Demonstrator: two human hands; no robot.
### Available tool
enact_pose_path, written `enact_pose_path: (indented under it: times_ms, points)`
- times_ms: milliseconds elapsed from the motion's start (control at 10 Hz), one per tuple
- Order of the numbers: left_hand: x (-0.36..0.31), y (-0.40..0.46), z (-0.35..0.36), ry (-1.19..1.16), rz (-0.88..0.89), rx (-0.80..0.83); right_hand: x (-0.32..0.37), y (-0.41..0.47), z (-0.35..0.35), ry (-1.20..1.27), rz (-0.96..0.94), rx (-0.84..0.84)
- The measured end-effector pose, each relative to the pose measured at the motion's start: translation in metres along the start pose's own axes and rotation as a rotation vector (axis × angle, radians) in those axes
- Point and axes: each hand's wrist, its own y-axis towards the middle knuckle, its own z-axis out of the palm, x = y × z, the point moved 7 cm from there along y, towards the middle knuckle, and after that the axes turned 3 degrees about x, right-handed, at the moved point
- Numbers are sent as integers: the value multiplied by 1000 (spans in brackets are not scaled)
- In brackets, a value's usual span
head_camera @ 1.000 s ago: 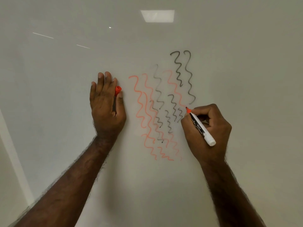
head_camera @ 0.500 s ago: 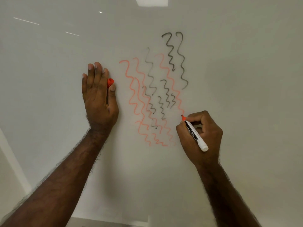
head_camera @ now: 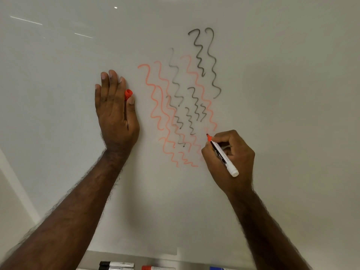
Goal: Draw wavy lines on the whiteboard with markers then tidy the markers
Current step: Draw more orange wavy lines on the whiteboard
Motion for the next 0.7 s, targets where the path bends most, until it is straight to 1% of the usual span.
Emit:
enact_pose_path:
  times_ms: [100,200,300,400,500,700]
  points:
    - [0,-1,0,2,-1,-2,-11,-11,-5,27,49,-23]
    - [0,-2,0,3,-3,-3,-19,-17,-8,30,54,-34]
    - [0,-4,-1,4,-4,-8,-22,-29,-6,-15,11,10]
    - [-1,-5,-1,5,-7,-14,-16,-29,-9,-91,-14,-10]
    - [0,-6,-1,8,-6,-17,-4,-6,-27,-112,-44,-167]
    - [0,-8,0,6,-9,-8,18,37,-27,-57,-169,-175]
